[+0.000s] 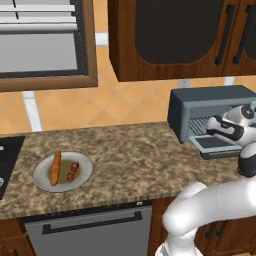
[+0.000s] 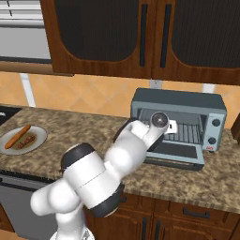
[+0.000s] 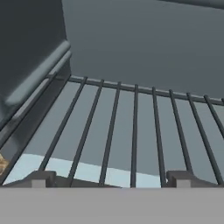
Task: Pick up the kebab skewer and baguette bread, and place them inside the toaster oven. Close the toaster oven door and start by setting the timer.
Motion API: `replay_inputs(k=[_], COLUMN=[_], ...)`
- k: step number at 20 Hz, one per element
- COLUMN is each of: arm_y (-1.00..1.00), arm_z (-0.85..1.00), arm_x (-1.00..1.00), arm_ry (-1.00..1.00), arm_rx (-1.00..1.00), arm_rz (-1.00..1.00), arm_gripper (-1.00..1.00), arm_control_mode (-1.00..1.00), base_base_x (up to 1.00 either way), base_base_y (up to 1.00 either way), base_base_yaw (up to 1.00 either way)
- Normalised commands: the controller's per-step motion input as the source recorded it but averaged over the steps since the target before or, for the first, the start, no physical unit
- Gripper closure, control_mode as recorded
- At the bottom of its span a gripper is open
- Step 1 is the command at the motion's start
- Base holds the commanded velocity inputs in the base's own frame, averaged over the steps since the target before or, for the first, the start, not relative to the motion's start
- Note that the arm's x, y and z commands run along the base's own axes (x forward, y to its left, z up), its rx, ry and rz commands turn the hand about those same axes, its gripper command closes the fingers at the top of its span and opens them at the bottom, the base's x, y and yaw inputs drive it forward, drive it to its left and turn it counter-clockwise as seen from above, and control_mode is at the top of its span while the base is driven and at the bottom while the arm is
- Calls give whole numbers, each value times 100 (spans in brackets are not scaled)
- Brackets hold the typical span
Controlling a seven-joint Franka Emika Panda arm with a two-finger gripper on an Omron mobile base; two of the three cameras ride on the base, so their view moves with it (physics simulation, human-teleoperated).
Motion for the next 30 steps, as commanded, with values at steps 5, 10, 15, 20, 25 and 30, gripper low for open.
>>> replay_inputs(k=[5,10,15,20,25,30], arm_y=[0,-1,11,83,100,84], arm_z=[-43,-1,51,97,55,22], arm_x=[-78,-75,-54,-33,-47,-58], arm_ry=[17,23,10,0,0,0], arm_rx=[-13,-10,-3,-1,-1,0], arm_rz=[0,0,0,3,1,-2], arm_gripper=[-100,-100,-100,-100,-100,-100], arm_control_mode=[-100,-100,-100,-100,-100,-100], base_base_x=[0,0,0,0,0,0], base_base_y=[0,0,0,0,0,0], base_base_yaw=[0,0,0,0,0,0])
